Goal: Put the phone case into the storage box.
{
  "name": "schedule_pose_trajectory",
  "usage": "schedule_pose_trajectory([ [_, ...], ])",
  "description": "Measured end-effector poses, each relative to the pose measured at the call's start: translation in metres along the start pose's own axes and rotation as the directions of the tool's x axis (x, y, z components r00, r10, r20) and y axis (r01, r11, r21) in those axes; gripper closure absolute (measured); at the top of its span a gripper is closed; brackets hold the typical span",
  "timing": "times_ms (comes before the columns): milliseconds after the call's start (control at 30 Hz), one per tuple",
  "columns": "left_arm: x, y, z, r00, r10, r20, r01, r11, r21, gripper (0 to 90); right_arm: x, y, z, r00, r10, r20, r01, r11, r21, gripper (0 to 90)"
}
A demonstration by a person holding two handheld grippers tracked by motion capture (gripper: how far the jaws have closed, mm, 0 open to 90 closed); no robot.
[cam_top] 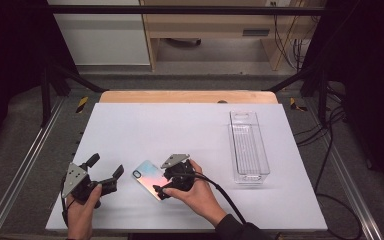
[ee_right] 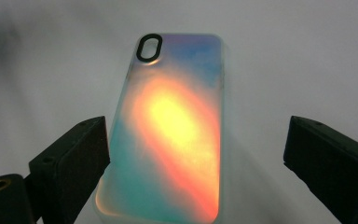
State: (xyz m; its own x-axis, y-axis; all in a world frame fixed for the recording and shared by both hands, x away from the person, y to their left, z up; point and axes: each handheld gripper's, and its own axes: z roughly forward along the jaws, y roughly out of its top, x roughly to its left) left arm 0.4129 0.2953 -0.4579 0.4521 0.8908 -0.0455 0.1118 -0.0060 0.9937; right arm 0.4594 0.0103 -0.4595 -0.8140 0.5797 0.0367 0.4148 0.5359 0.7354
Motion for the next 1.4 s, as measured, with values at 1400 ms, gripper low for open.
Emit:
schedule_pose_trajectory([
  [1400,-0.001,-0.001,0.002,0.9999,-0.003,0.017,0.003,1.0,0.009,2.4,0.026,-0.019,0.02,0.9988,-0.028,0.041,0.025,0.998,0.061,15.0],
])
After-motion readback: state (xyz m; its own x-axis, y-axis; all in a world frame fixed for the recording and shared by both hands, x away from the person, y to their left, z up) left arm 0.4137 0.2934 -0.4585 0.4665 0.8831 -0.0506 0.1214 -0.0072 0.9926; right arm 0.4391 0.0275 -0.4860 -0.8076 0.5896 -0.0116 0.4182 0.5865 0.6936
